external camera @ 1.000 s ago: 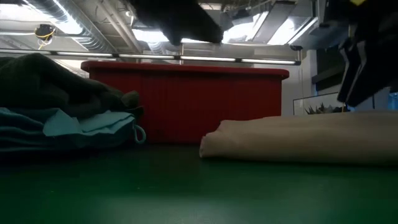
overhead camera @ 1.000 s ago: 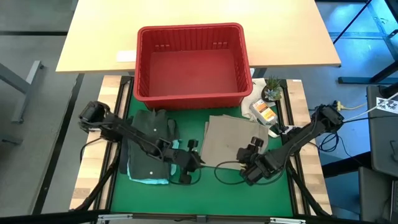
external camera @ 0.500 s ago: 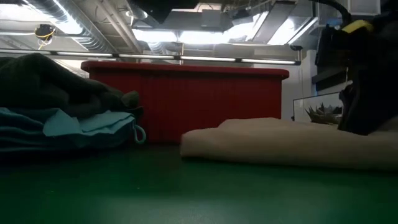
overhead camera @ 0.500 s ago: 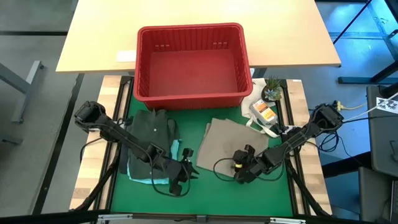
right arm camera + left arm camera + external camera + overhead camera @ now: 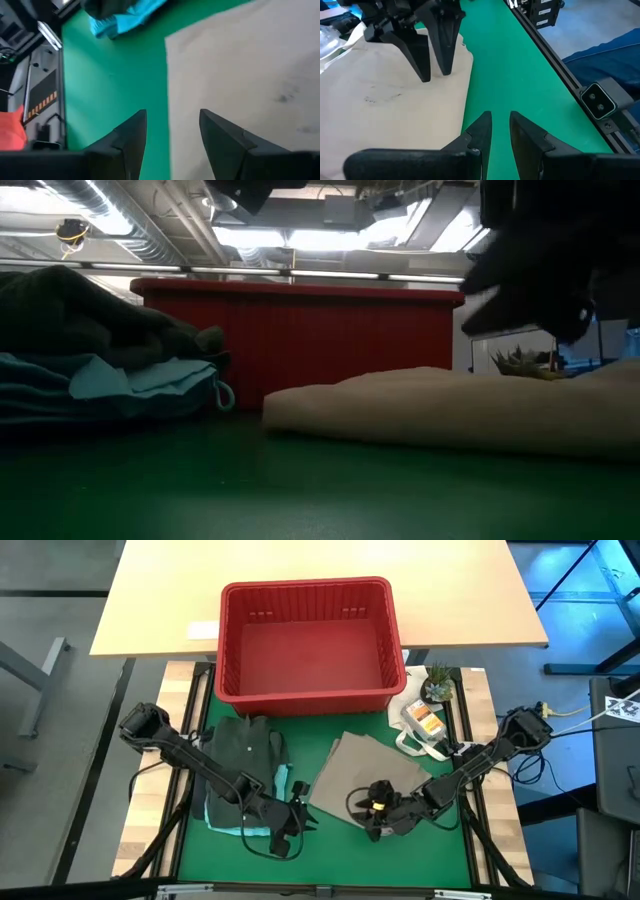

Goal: Fold Laundry from Bin
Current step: Fold the brown shorts from the red laundry bin

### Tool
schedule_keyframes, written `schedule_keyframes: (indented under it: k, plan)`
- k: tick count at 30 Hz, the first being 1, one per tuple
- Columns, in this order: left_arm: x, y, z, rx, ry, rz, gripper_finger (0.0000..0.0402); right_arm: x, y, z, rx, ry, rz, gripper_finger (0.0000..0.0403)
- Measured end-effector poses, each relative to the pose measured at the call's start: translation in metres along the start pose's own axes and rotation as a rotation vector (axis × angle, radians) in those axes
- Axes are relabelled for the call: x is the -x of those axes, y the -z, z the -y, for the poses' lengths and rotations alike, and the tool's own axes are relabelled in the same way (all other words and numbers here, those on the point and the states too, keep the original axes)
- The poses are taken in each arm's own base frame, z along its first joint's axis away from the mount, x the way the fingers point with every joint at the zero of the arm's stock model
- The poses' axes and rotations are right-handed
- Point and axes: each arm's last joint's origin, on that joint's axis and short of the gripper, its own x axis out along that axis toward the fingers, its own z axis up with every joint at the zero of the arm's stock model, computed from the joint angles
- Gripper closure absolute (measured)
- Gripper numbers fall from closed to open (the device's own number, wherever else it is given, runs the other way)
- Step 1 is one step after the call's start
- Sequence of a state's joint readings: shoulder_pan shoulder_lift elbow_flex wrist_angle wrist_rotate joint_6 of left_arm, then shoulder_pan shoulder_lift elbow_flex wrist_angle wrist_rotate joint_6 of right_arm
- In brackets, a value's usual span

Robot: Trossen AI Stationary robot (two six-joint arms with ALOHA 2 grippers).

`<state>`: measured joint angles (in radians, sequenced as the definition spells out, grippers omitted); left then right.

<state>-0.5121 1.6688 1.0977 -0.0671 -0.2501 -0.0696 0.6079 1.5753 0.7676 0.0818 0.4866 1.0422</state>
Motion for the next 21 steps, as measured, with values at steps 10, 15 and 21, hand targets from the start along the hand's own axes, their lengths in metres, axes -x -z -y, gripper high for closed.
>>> schedule_keyframes:
  k: [10,15,21]
  plan:
    - [0.000,0.000,-0.001,0.037,-0.004,0.004,0.0337,0.034,-0.040,-0.033,0.341,0.095,-0.046,0.0220]
    - [0.000,-0.001,-0.002,0.066,-0.036,0.010,0.0337,0.054,-0.049,-0.025,0.485,0.314,-0.216,0.0220]
    - [-0.003,0.000,-0.004,0.078,-0.114,0.016,0.0337,0.068,-0.041,0.002,0.499,0.574,-0.369,0.0220]
